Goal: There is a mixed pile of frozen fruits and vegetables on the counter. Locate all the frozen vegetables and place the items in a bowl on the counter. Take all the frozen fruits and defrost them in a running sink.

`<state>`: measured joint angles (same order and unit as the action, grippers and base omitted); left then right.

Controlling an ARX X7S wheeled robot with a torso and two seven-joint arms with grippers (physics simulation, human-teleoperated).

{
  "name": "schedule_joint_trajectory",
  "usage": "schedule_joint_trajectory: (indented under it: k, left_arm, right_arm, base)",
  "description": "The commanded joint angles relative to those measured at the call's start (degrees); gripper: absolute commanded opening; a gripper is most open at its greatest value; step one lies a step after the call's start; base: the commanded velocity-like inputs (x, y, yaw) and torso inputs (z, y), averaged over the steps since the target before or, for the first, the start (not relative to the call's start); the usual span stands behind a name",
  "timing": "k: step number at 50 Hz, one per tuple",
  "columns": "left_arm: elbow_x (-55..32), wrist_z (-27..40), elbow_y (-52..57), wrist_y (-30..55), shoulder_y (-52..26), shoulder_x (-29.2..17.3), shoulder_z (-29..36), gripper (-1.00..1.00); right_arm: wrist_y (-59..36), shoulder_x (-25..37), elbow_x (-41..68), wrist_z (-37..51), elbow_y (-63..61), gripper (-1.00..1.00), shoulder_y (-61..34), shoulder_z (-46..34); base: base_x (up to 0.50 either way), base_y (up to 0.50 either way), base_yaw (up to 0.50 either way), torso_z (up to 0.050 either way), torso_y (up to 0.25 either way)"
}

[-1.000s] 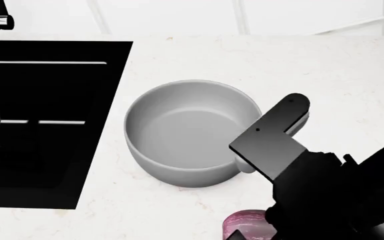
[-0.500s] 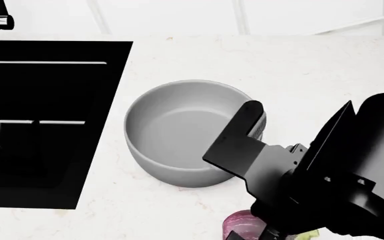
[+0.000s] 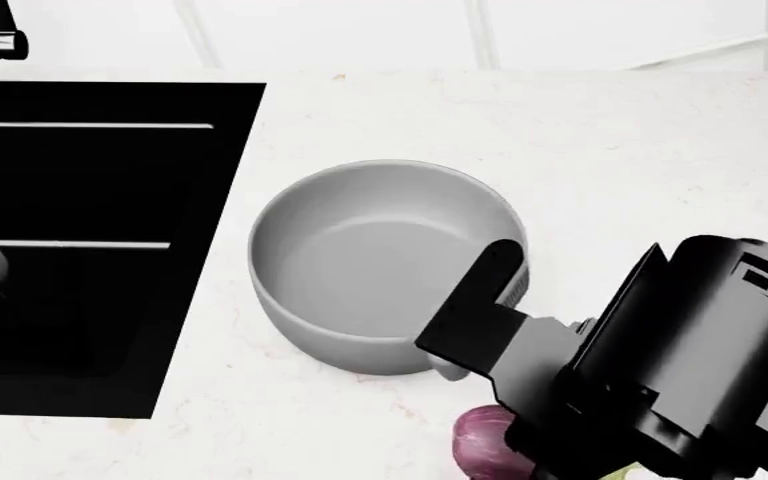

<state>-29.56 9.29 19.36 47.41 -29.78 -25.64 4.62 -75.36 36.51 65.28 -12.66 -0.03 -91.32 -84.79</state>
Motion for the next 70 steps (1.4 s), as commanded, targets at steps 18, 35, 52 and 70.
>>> schedule_joint_trajectory:
  k: [18,35,52,70]
  left_arm:
    - [-0.8,0.5,0.7,0.3,0.2,-0.1,-0.3,1.00]
    - [-1.2,0.8,1.1,0.3,0.2,-0.4,-0.6,1.00]
    - [-1.0,0.4,-0.3,-1.2,0.8,-0.8,-0.8,1.00]
    - [-0.8,0.0,-2.2,-3.1,2.0,-0.7,-1.2,1.00]
  right_arm:
    - [-7.8,0.9,12.1,8.4,-11.6,-1.00,-6.6,5.2]
    - [1.3,-1.2,16.2,13.1,-3.2,-1.00,-8.4,14.8]
    - [23.1,-16.8,5.2,4.5,36.4,-1.00,-5.9,19.1]
    - [36.2,-33.5,-4.0,-10.3,75.0,-1.00,-0.8,22.6]
  base:
    - [0.00,0.00,0.00,0.000,0.000]
    - [0.00,0.00,0.00,0.000,0.000]
    - [0.00,0.00,0.00,0.000,0.000]
    - [0.00,0.00,0.00,0.000,0.000]
